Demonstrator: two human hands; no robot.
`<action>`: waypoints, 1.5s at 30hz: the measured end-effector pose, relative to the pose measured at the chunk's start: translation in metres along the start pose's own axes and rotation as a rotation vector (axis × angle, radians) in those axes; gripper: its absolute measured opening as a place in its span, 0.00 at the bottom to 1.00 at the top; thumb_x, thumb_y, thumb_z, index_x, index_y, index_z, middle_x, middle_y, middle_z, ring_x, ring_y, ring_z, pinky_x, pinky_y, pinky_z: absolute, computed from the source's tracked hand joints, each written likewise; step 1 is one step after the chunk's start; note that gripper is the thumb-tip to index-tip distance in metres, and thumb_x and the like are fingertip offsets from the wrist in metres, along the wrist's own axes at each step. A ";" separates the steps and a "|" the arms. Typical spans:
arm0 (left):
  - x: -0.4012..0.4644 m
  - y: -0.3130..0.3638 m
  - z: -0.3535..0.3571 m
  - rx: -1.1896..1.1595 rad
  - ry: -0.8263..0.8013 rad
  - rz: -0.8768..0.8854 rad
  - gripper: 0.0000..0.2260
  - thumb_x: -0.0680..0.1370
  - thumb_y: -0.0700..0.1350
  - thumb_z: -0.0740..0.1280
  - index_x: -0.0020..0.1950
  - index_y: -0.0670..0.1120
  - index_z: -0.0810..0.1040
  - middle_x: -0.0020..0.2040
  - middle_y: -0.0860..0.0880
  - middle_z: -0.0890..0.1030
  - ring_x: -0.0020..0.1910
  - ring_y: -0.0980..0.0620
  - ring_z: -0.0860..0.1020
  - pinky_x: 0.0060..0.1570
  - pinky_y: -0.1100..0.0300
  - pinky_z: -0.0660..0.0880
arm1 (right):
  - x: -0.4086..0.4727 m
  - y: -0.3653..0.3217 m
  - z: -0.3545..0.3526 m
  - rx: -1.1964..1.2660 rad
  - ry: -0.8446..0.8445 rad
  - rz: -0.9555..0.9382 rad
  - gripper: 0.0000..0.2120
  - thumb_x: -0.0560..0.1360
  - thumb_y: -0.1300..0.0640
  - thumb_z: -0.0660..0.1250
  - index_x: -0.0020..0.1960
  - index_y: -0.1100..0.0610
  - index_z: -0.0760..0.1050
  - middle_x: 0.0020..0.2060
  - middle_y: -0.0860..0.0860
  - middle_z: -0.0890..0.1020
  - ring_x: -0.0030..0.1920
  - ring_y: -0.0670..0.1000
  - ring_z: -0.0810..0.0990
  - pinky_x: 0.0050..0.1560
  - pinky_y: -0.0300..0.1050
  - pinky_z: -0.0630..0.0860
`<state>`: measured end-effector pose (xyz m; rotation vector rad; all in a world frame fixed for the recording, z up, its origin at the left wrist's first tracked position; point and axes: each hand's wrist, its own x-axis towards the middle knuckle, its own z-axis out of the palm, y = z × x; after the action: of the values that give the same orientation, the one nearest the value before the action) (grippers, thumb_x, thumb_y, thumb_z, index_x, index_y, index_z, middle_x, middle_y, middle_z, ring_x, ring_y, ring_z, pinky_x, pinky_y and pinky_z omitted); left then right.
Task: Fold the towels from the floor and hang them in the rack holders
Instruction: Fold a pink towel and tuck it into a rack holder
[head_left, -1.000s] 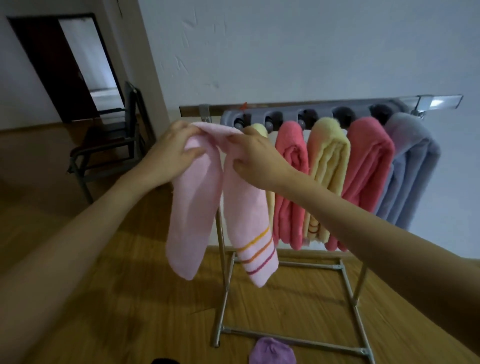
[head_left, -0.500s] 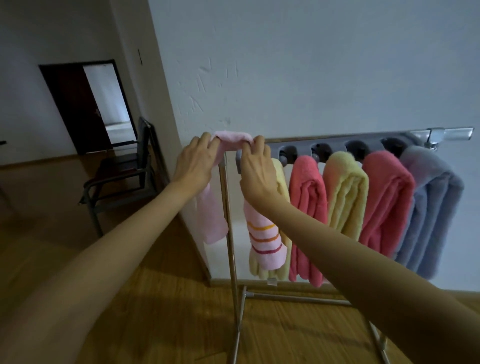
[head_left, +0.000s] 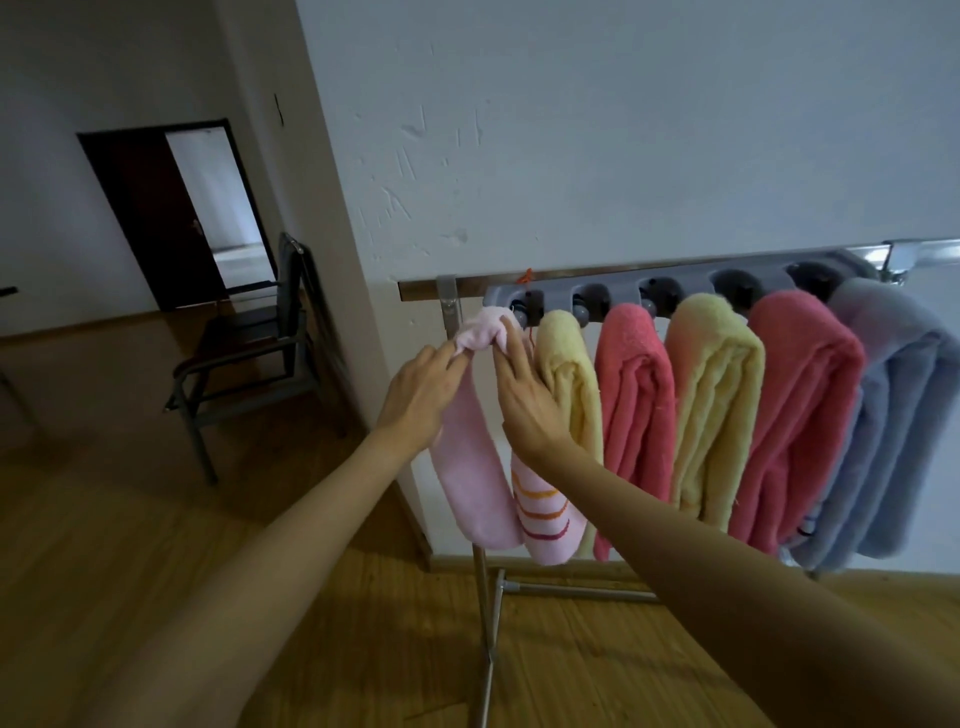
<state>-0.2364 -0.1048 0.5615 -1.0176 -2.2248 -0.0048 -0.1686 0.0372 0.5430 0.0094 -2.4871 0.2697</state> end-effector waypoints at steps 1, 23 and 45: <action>-0.005 0.000 0.004 0.007 -0.009 0.027 0.26 0.77 0.36 0.66 0.74 0.43 0.64 0.63 0.43 0.74 0.55 0.46 0.74 0.51 0.57 0.75 | -0.003 0.003 0.002 0.019 0.011 -0.031 0.31 0.76 0.73 0.49 0.76 0.64 0.42 0.77 0.59 0.43 0.77 0.56 0.46 0.76 0.47 0.50; -0.098 0.051 0.120 -0.660 -0.061 -0.419 0.24 0.73 0.49 0.73 0.64 0.47 0.67 0.59 0.48 0.76 0.54 0.51 0.77 0.49 0.63 0.74 | -0.060 0.029 0.064 0.443 0.123 0.156 0.09 0.74 0.66 0.62 0.54 0.67 0.73 0.52 0.62 0.78 0.49 0.61 0.79 0.47 0.45 0.75; -0.118 0.041 0.176 -0.754 0.119 -0.785 0.05 0.77 0.39 0.68 0.49 0.38 0.75 0.36 0.51 0.75 0.32 0.56 0.75 0.31 0.71 0.71 | -0.105 0.014 0.135 0.600 0.199 0.232 0.06 0.77 0.64 0.60 0.52 0.64 0.66 0.38 0.50 0.76 0.33 0.46 0.72 0.31 0.43 0.68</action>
<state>-0.2570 -0.1076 0.3464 -0.3828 -2.3951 -1.2791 -0.1655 0.0187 0.3726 -0.0551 -2.1238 1.0499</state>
